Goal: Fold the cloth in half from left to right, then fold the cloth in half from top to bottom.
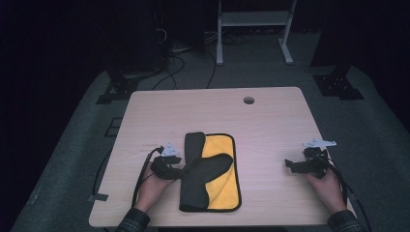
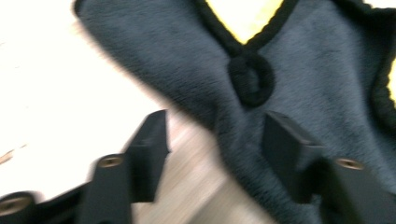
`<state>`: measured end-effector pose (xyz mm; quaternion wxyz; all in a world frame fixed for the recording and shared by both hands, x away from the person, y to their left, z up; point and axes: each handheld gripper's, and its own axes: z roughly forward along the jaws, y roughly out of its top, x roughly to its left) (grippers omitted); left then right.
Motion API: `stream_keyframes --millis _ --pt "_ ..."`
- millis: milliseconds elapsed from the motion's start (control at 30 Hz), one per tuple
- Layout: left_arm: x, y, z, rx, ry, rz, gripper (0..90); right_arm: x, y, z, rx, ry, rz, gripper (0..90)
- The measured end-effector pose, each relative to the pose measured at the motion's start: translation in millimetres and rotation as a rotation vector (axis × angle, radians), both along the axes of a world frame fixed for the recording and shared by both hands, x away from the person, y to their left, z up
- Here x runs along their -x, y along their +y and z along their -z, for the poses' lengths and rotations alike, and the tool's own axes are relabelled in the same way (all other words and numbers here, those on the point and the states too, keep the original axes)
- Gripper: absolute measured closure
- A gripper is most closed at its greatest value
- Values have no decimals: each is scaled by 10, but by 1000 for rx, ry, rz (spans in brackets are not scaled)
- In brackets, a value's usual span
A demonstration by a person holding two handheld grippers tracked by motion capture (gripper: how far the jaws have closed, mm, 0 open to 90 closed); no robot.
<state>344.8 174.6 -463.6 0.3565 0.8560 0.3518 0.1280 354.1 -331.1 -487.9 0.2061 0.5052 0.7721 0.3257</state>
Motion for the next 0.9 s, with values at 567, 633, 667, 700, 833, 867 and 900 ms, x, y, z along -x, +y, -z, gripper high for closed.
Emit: stream_keyframes --millis 567,633,667,700,833,867,900 --pt "233 475 91 -39 -35 -42 0 13 -6 -1 0 0 2 0" --pt "266 520 124 -43 -34 -39 0 1 -5 -4 1 3 2 0" --pt "273 542 137 -47 -38 -27 0 -5 -9 -6 2 5 3 0" --pt "283 556 149 -47 -38 -27 0 -5 -12 -9 2 5 3 7" --pt "302 594 189 -29 -37 -14 0 1 -18 -30 18 -7 2 42" --pt "304 598 190 -30 -38 -12 0 -1 -7 -33 19 -6 -4 42" --pt "311 602 196 -23 -43 -11 0 -2 -1 -36 16 -1 -8 43"
